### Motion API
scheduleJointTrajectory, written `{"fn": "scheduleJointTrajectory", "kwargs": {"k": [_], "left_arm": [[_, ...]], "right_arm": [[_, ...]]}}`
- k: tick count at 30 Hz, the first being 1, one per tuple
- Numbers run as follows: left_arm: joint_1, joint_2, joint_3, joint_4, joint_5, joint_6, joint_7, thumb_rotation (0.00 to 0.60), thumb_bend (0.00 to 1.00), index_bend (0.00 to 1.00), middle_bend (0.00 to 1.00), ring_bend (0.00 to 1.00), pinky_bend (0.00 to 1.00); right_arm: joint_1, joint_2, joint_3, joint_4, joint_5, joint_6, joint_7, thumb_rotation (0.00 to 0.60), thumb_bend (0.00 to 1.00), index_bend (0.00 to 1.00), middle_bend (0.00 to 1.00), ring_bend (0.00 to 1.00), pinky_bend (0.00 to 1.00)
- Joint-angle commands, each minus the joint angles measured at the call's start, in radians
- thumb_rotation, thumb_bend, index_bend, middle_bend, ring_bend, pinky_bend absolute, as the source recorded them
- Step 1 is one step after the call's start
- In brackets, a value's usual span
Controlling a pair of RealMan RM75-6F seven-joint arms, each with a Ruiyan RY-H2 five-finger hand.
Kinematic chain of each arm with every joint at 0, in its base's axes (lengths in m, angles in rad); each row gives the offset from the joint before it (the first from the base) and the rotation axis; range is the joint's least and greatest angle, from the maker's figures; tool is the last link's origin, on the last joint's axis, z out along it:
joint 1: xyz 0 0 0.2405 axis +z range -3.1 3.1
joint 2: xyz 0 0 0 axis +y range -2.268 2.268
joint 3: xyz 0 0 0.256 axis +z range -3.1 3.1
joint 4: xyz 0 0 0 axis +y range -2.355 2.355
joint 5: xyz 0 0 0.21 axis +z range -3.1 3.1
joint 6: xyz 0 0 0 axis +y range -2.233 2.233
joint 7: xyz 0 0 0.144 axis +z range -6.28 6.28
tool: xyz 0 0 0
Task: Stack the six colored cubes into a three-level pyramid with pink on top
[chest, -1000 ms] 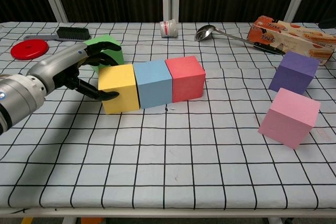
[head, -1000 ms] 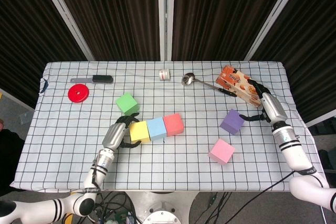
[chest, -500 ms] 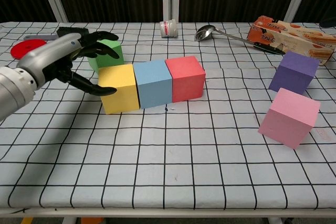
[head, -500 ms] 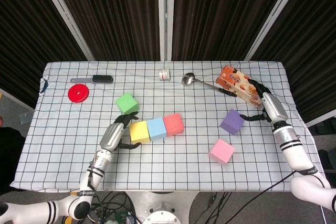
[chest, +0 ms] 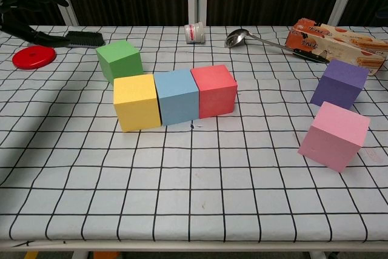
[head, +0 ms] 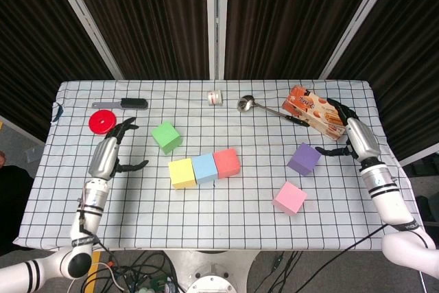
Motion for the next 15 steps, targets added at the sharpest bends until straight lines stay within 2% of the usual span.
{"fn": "scheduleJointTrajectory", "kwargs": {"k": [1, 7, 11, 15], "left_arm": [[-0.086, -0.021, -0.071, 0.086, -0.117, -0.113, 0.010, 0.600, 0.11, 0.09, 0.19, 0.09, 0.12], [-0.196, -0.112, -0.104, 0.229, -0.212, -0.212, 0.031, 0.600, 0.10, 0.09, 0.19, 0.09, 0.11], [-0.245, -0.172, -0.101, 0.337, -0.244, -0.231, 0.064, 0.600, 0.10, 0.09, 0.19, 0.05, 0.09], [-0.265, -0.191, -0.112, 0.367, -0.301, -0.257, 0.069, 0.600, 0.09, 0.09, 0.19, 0.05, 0.09]], "right_arm": [[-0.002, 0.013, 0.007, -0.016, 0.001, 0.011, -0.012, 0.600, 0.06, 0.00, 0.05, 0.00, 0.00], [-0.005, 0.047, 0.020, -0.041, 0.028, 0.015, -0.034, 0.600, 0.05, 0.00, 0.05, 0.00, 0.00], [-0.009, 0.047, 0.015, -0.034, 0.037, 0.006, -0.026, 0.600, 0.05, 0.00, 0.05, 0.00, 0.00], [-0.009, 0.046, 0.014, -0.018, 0.037, -0.002, -0.017, 0.600, 0.05, 0.00, 0.04, 0.00, 0.00]]}}
